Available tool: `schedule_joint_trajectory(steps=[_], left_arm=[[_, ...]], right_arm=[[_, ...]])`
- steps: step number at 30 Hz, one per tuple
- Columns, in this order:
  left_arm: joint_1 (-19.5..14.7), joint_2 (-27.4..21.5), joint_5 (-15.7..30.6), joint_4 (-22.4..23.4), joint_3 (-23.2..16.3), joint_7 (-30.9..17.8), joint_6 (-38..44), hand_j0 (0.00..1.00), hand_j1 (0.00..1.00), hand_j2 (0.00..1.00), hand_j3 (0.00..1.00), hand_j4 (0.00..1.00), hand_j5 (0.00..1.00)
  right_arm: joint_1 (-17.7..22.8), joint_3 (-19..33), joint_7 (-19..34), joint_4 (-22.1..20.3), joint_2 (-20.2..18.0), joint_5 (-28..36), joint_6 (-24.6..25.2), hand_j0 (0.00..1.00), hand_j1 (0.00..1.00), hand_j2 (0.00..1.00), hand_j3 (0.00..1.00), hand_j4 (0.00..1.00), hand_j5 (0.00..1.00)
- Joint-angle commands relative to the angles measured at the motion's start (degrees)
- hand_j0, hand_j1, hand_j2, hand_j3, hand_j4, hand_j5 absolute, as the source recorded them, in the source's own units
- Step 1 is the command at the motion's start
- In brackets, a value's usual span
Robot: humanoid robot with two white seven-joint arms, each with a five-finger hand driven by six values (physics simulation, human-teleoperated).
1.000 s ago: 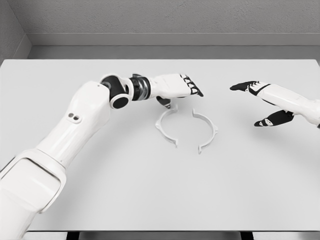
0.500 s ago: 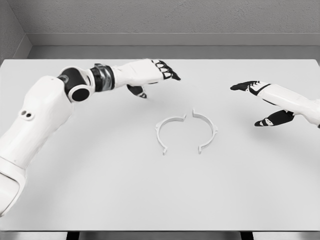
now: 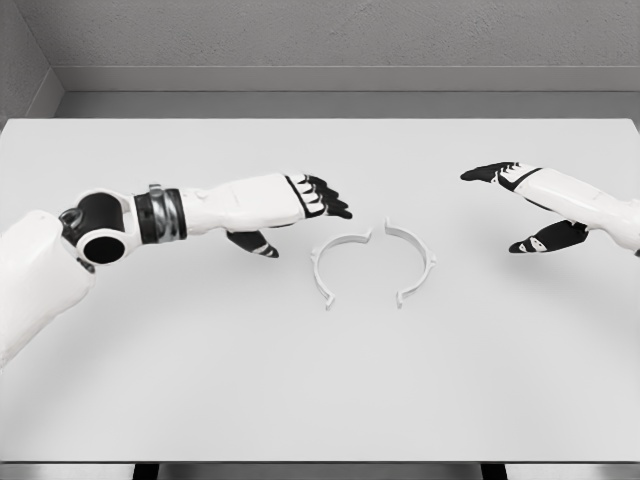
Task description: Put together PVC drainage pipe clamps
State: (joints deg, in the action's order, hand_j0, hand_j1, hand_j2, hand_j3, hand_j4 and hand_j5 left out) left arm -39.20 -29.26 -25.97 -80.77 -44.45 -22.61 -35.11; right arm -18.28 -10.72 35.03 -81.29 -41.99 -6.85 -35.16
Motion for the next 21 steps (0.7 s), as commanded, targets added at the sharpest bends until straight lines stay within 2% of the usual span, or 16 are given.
schedule_joint_trajectory(steps=[1, 4, 21], left_arm=[[0.00, 2.62, -0.75, 1.75, -1.34, -0.24, 0.11, 1.00, 1.00, 1.00, 1.00, 1.00, 1.00], [0.09, 3.50, -0.75, 2.99, -1.60, -0.24, 0.11, 1.00, 1.00, 1.00, 1.00, 1.00, 1.00], [0.00, 7.02, -3.56, 3.78, -4.94, -0.24, 0.11, 0.99, 0.99, 0.99, 0.99, 0.99, 0.99]], right_arm=[[0.00, 0.00, -0.03, -0.01, -0.02, 0.44, 0.16, 1.00, 1.00, 1.00, 1.00, 1.00, 1.00], [0.00, 0.00, -0.03, -0.01, -0.02, 0.44, 0.16, 1.00, 1.00, 1.00, 1.00, 1.00, 1.00], [0.00, -0.09, -0.03, 0.16, -0.20, 0.44, 0.16, 1.00, 1.00, 1.00, 1.00, 1.00, 1.00]])
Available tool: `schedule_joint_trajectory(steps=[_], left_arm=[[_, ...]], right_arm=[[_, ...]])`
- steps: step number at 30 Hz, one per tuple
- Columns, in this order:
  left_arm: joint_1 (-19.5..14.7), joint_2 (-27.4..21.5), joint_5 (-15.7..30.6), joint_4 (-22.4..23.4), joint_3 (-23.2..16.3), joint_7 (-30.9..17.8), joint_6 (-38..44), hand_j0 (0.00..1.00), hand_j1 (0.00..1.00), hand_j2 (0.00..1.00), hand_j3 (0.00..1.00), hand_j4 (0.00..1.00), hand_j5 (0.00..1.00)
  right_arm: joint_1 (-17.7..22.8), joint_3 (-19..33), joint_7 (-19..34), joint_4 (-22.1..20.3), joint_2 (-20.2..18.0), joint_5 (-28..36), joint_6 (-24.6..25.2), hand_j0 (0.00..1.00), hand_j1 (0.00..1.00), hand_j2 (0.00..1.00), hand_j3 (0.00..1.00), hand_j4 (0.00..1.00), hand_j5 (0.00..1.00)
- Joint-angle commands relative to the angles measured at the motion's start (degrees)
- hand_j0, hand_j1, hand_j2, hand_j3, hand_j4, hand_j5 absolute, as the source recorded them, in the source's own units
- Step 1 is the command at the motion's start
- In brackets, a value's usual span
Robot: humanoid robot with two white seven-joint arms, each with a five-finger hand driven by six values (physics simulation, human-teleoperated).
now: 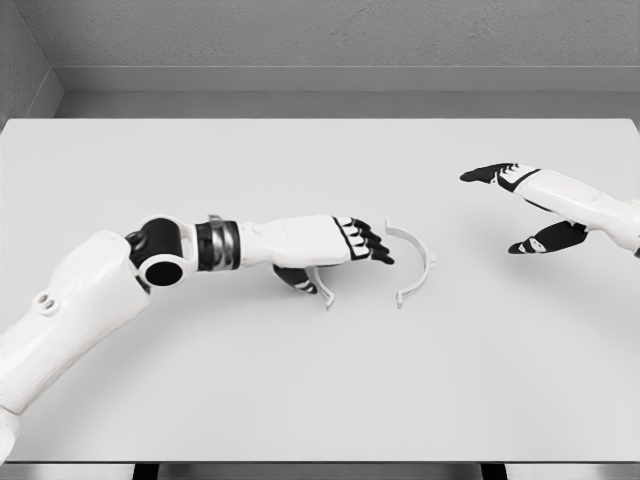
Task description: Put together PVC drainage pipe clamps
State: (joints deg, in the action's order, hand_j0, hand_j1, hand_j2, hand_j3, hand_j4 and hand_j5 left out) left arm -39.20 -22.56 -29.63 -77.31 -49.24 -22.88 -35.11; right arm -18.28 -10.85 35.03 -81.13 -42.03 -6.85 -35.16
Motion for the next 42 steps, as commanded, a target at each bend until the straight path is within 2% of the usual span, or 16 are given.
schedule_joint_trajectory(steps=[1, 16, 42], left_arm=[[0.00, 0.58, 0.10, 1.02, -0.16, 0.03, 0.11, 0.99, 0.99, 0.99, 0.99, 0.99, 0.99], [-0.09, 2.96, -2.36, 2.16, -0.60, 0.03, 0.11, 0.99, 0.99, 0.99, 0.99, 0.99, 0.99], [-1.67, 5.85, -2.09, 1.90, -1.48, 0.21, 0.11, 0.99, 0.99, 0.99, 0.99, 0.99, 0.99]], right_arm=[[0.00, 0.04, -0.03, 0.01, -0.15, 0.43, 0.16, 1.00, 1.00, 1.00, 1.00, 1.00, 1.00], [0.00, 0.13, -0.03, 0.01, -0.24, 0.43, 0.16, 1.00, 1.00, 1.00, 1.00, 1.00, 1.00], [0.00, 0.13, -0.03, 0.01, -0.24, 0.43, 0.16, 1.00, 1.00, 1.00, 1.00, 1.00, 1.00]])
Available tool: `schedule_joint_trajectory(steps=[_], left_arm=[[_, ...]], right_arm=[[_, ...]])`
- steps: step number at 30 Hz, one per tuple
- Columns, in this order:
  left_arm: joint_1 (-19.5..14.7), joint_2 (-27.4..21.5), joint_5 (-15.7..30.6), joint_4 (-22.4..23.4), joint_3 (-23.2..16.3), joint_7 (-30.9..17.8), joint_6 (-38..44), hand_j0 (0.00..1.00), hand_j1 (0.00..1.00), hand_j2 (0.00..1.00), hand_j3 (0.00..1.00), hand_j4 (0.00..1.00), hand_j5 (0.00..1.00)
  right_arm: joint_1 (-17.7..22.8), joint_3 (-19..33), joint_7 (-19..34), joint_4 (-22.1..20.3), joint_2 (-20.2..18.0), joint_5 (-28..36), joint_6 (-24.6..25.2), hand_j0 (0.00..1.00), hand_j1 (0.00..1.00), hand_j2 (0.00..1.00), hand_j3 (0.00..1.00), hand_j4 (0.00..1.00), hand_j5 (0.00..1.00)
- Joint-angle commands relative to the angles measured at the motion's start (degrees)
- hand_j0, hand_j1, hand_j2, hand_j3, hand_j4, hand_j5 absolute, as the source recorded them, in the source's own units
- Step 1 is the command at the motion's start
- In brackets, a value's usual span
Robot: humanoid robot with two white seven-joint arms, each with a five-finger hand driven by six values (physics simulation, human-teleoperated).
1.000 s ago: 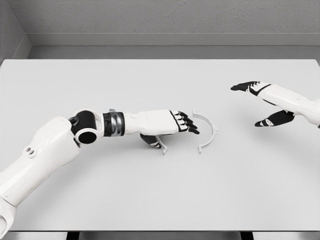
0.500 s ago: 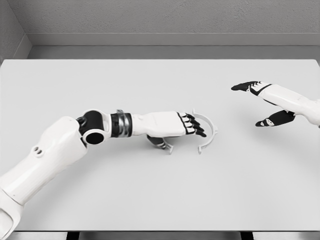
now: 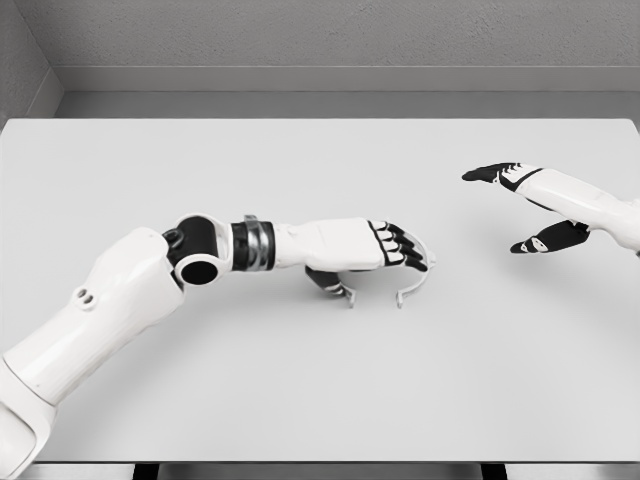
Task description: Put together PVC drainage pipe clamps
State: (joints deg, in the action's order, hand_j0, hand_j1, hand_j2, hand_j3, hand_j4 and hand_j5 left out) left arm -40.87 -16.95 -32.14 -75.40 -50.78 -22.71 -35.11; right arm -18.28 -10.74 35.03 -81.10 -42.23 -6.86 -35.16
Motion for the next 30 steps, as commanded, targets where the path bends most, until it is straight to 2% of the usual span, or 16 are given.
schedule_joint_trajectory(steps=[1, 16, 18, 19, 20, 21, 22, 25, 30], left_arm=[[0.00, 0.52, 0.41, -0.01, -0.02, 0.03, 0.11, 0.99, 0.99, 0.99, 0.99, 0.99, 0.99], [-1.41, 2.19, 0.33, -0.01, -0.19, 0.03, 0.11, 0.99, 0.99, 0.99, 0.99, 0.99, 0.99], [-2.72, 1.13, 0.94, -0.80, 0.16, 0.21, 0.11, 0.99, 0.99, 0.99, 0.99, 0.99, 0.99], [-3.51, -0.01, 2.78, -1.07, 0.51, 0.21, 0.11, 0.99, 0.99, 0.99, 0.99, 0.99, 0.99], [-3.96, -1.94, 4.28, -0.98, 2.70, 0.21, 0.11, 0.99, 0.99, 0.99, 0.99, 0.99, 0.99], [-3.78, -3.44, 4.37, -0.54, 5.87, 0.12, 0.11, 0.99, 0.99, 0.99, 0.99, 0.99, 0.99], [-3.60, -4.14, 4.11, 0.16, 6.48, -0.05, 0.11, 0.99, 0.99, 0.99, 0.99, 0.99, 0.99], [-3.51, -3.62, 3.67, 5.17, 6.49, -2.07, 0.11, 0.99, 0.99, 0.99, 0.99, 0.99, 0.99], [-3.43, -3.09, 2.61, 7.81, 6.40, -3.04, 0.11, 0.99, 0.99, 0.99, 0.99, 0.99, 0.99]], right_arm=[[0.00, 0.01, -0.03, -0.03, -0.13, 0.44, 0.16, 1.00, 1.00, 1.00, 1.00, 1.00, 1.00], [0.09, 0.01, -0.03, -0.03, -0.31, 0.44, 0.16, 1.00, 1.00, 1.00, 1.00, 1.00, 1.00], [0.09, 0.01, -0.03, -0.03, -0.31, 0.44, 0.16, 1.00, 1.00, 1.00, 1.00, 1.00, 1.00], [0.09, 0.01, -0.03, -0.03, -0.31, 0.44, 0.16, 1.00, 1.00, 1.00, 1.00, 1.00, 1.00], [0.09, 0.01, -0.03, -0.03, -0.31, 0.44, 0.16, 1.00, 1.00, 1.00, 1.00, 1.00, 1.00], [0.09, 0.10, -0.03, -0.03, -0.40, 0.44, 0.16, 1.00, 1.00, 1.00, 1.00, 1.00, 1.00], [0.09, 0.01, -0.03, -0.03, -0.40, 0.44, 0.16, 1.00, 1.00, 1.00, 1.00, 1.00, 1.00], [0.09, 0.10, -0.03, -0.03, -0.40, 0.44, 0.16, 1.00, 1.00, 1.00, 1.00, 1.00, 1.00], [0.18, 0.28, -0.03, -0.03, -0.31, 0.53, 0.16, 1.00, 1.00, 1.00, 1.00, 1.00, 1.00]])
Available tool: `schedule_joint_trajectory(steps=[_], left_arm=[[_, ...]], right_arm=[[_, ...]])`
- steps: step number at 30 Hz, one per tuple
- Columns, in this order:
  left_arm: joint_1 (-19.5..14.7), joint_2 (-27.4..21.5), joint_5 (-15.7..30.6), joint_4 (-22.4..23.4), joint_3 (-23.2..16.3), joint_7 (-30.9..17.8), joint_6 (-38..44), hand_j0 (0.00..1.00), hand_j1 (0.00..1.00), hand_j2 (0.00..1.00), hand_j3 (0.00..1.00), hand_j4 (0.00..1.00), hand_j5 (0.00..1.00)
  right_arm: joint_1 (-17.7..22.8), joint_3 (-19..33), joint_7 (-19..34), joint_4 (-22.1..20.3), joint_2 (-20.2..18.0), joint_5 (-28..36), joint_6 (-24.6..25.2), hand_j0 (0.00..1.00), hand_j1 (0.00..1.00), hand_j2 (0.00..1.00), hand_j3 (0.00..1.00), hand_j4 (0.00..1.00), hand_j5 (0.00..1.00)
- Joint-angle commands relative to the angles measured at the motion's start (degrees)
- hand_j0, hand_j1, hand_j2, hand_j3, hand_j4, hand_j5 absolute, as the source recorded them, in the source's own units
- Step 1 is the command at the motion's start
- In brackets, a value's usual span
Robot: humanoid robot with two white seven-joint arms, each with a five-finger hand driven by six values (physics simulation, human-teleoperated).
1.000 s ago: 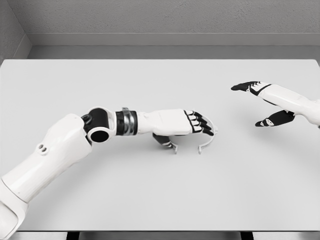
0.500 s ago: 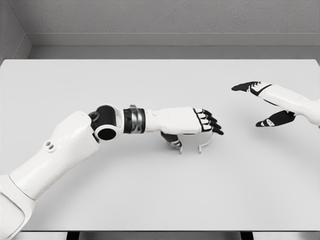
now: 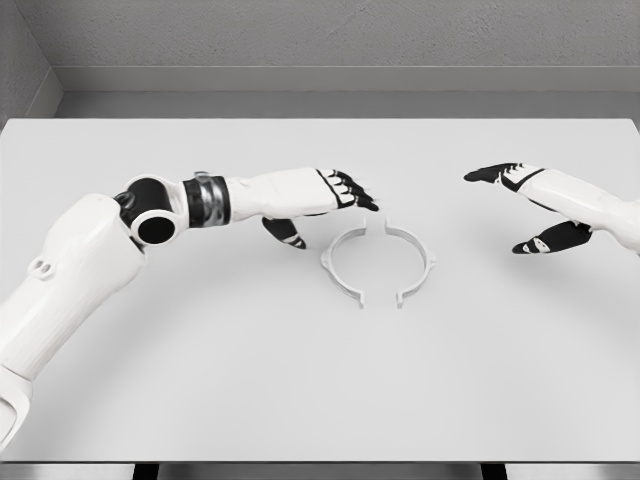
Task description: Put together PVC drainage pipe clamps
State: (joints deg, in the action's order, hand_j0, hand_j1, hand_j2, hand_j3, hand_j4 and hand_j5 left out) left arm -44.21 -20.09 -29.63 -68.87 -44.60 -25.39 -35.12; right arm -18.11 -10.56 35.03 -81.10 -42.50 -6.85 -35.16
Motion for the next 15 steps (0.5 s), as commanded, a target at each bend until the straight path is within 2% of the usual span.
schedule_joint_trajectory(steps=[1, 5, 9, 15], left_arm=[[0.00, 0.23, -0.07, 1.28, 0.04, -0.45, 0.12, 0.99, 0.99, 0.99, 0.99, 0.99, 0.99], [0.00, 2.60, -2.62, 3.56, -0.04, -0.45, 0.12, 0.99, 0.99, 0.99, 0.99, 0.99, 0.99], [0.00, 4.00, -4.38, 3.83, -0.31, -0.36, 0.12, 0.99, 0.99, 0.99, 0.99, 0.99, 0.99], [0.09, 5.24, -5.17, 5.15, -0.57, -0.45, 0.12, 0.99, 0.99, 0.99, 0.99, 0.99, 0.99]], right_arm=[[0.00, 0.10, -0.03, -0.03, -0.04, 0.43, 0.16, 1.00, 1.00, 1.00, 1.00, 1.00, 1.00], [0.09, 0.10, -0.03, -0.03, -0.04, 0.43, 0.16, 1.00, 1.00, 1.00, 1.00, 1.00, 1.00], [0.18, 0.54, -0.03, -0.03, -0.12, 0.43, 0.16, 1.00, 1.00, 1.00, 1.00, 1.00, 1.00], [0.18, 0.62, -0.03, -0.03, -0.04, 0.52, 0.16, 1.00, 1.00, 1.00, 1.00, 1.00, 1.00]])
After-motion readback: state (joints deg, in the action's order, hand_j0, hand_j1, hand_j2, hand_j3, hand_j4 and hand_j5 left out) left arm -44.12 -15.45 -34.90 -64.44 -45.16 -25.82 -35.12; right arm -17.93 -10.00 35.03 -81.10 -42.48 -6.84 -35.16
